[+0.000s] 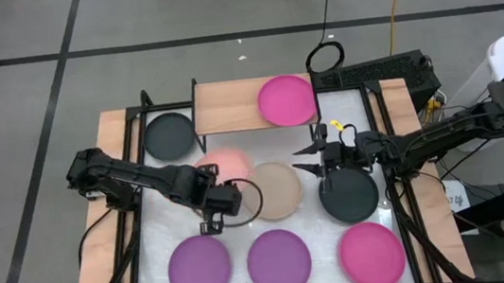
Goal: Place and stack plates onto a shelf
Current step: Stack the light pink plate on top of the pink plate on the shelf
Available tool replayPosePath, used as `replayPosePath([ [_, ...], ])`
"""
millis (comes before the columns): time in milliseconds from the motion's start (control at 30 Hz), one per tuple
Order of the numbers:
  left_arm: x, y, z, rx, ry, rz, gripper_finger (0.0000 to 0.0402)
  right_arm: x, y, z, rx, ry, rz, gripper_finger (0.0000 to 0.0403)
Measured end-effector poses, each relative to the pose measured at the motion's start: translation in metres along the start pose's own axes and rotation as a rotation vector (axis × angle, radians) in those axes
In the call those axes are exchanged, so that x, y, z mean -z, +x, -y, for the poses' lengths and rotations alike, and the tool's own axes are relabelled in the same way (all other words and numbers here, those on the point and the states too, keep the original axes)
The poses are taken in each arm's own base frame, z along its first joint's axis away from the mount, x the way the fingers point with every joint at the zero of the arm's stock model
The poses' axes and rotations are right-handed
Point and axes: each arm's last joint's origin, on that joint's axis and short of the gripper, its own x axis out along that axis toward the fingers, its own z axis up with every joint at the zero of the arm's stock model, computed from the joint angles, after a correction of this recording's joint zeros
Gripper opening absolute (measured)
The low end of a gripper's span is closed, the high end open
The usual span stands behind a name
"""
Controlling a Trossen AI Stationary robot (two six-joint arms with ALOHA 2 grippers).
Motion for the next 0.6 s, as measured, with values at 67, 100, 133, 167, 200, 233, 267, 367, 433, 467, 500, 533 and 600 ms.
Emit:
replayPosePath([
  [67, -0.004, -0.014, 0.002, -0.060, 0.107, 0.065, 0.0010, -0.002, -0.002, 0.000, 0.000, 0.002, 0.013, 0.0128],
  [100, -0.006, -0.020, 0.002, -0.104, 0.158, 0.093, 0.0010, -0.004, -0.003, 0.000, -0.002, 0.003, 0.020, 0.0128],
  [133, -0.008, -0.025, 0.001, -0.155, 0.204, 0.116, 0.0010, -0.006, -0.004, 0.000, -0.006, 0.004, 0.029, 0.0128],
  [167, -0.010, -0.029, -0.001, -0.207, 0.250, 0.136, 0.0010, -0.008, -0.006, -0.001, -0.011, 0.006, 0.040, 0.0128],
  [200, -0.012, -0.032, -0.004, -0.263, 0.292, 0.150, 0.0010, -0.010, -0.008, -0.002, -0.019, 0.008, 0.052, 0.0128],
  [233, -0.015, -0.035, -0.009, -0.315, 0.327, 0.162, 0.0010, -0.013, -0.010, -0.004, -0.027, 0.010, 0.066, 0.0128],
  [267, -0.018, -0.036, -0.013, -0.359, 0.359, 0.173, 0.0010, -0.015, -0.013, -0.005, -0.035, 0.011, 0.081, 0.0128],
  [367, -0.029, -0.036, -0.034, -0.422, 0.425, 0.202, 0.0010, -0.025, -0.022, -0.008, -0.058, 0.002, 0.135, 0.0128],
  [433, -0.036, -0.035, -0.053, -0.436, 0.467, 0.213, 0.0010, -0.030, -0.028, -0.010, -0.073, -0.009, 0.166, 0.0128],
  [467, -0.039, -0.034, -0.064, -0.436, 0.495, 0.221, 0.0010, -0.032, -0.030, -0.011, -0.078, -0.016, 0.176, 0.0128],
  [500, -0.043, -0.033, -0.075, -0.433, 0.529, 0.231, 0.0010, -0.034, -0.032, -0.011, -0.084, -0.020, 0.186, 0.0128],
  [533, -0.046, -0.032, -0.087, -0.427, 0.563, 0.248, 0.0010, -0.035, -0.034, -0.012, -0.088, -0.025, 0.191, 0.0128],
  [600, -0.054, -0.029, -0.108, -0.424, 0.631, 0.297, 0.0010, -0.035, -0.036, -0.013, -0.095, -0.039, 0.187, 0.0128],
])
